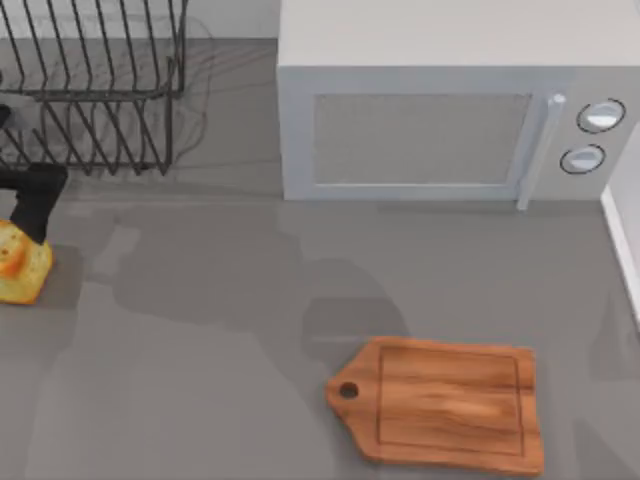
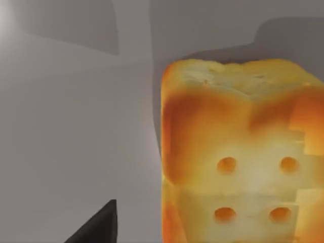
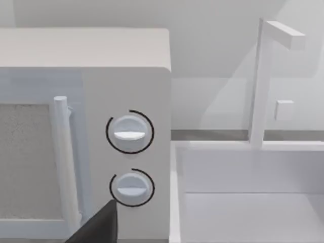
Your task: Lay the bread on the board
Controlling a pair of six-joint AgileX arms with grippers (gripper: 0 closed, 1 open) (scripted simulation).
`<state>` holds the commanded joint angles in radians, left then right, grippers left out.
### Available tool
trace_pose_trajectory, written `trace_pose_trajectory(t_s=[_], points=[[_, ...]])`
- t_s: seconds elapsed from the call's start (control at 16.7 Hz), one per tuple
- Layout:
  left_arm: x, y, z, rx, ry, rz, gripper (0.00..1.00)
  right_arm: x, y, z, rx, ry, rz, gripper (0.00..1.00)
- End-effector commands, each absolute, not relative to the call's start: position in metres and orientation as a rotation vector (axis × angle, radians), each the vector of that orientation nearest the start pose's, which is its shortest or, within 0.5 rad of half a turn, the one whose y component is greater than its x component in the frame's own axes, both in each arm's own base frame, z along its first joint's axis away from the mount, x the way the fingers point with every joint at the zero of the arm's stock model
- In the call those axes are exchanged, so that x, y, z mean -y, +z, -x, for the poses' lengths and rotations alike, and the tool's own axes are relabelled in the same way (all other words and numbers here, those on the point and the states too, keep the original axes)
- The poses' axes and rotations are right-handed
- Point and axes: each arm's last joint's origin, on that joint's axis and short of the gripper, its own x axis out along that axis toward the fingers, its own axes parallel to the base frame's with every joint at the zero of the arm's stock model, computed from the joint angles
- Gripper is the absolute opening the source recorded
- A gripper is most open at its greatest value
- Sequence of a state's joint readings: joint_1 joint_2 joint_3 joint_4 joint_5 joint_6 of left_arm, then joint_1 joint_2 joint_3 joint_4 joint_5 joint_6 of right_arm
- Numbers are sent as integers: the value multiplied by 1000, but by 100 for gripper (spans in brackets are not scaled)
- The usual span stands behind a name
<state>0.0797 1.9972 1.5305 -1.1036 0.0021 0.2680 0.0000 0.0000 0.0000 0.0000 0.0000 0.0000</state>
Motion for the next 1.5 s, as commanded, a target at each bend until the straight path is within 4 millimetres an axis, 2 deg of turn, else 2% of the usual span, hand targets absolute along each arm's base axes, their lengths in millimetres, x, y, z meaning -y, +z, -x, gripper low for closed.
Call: trace_pose_trajectory(t_s=[0.36,0.48,0.84,1.08,1.5], points=[[-32,184,-379,-1564,-146,-145,100,1,160,-106,0,0,0,100],[-33,172,-380,-1567,-143,-142,100,1,160,-106,0,0,0,100],[-34,118,-380,-1564,-143,-142,100,1,160,-106,0,0,0,100],[-34,114,-380,-1566,-143,-142,100,1,160,-106,0,0,0,100],[-34,114,-380,-1566,-143,-142,47,1,160,-106,0,0,0,100]])
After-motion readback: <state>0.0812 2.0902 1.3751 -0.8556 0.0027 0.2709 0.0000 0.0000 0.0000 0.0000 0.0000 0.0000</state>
